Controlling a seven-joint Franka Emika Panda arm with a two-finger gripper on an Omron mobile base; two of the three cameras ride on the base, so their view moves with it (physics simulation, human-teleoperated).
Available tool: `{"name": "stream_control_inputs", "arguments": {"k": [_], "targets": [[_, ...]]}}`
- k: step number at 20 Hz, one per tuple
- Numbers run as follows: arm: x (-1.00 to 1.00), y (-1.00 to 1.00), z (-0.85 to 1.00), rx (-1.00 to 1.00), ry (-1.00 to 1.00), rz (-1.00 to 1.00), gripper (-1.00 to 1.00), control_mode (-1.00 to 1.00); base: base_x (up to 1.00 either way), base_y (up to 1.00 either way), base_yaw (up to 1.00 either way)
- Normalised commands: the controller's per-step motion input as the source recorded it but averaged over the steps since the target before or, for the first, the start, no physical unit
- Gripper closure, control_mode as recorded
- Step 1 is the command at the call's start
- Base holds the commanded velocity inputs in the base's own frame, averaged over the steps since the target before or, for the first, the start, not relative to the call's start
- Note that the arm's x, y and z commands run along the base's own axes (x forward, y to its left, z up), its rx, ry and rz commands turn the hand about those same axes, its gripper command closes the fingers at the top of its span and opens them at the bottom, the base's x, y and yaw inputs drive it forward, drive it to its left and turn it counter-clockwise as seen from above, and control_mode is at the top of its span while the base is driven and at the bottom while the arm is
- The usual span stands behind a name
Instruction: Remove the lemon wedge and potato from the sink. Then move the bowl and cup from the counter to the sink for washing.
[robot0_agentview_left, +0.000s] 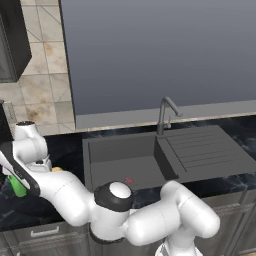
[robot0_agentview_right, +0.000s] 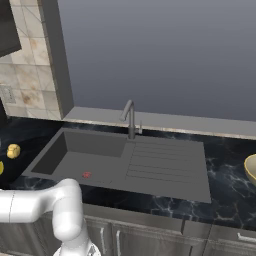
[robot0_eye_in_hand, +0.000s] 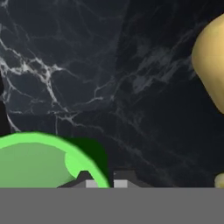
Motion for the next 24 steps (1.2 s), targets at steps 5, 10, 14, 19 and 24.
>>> {"name": "stream_control_inputs", "arguments": {"k": [5,10,14,19,24], "targets": [[-0.10,-0.22,0.30,-0.01,0.00,-0.11,1.00,-1.00,0.00,0.00,0.00],[-0.12,-0.28,0.28,-0.01,0.00,-0.10,1.00,-1.00,0.00,0.00,0.00],[-0.11,-0.34,0.29,0.00,0.00,-0.09,1.00,-1.00,0.00,0.00,0.00],[-0.10,-0.37,0.30,-0.01,0.00,-0.07,1.00,-1.00,0.00,0.00,0.00],[-0.09,-0.36,0.28,-0.01,0.00,-0.07,1.00,-1.00,0.00,0.00,0.00]]}}
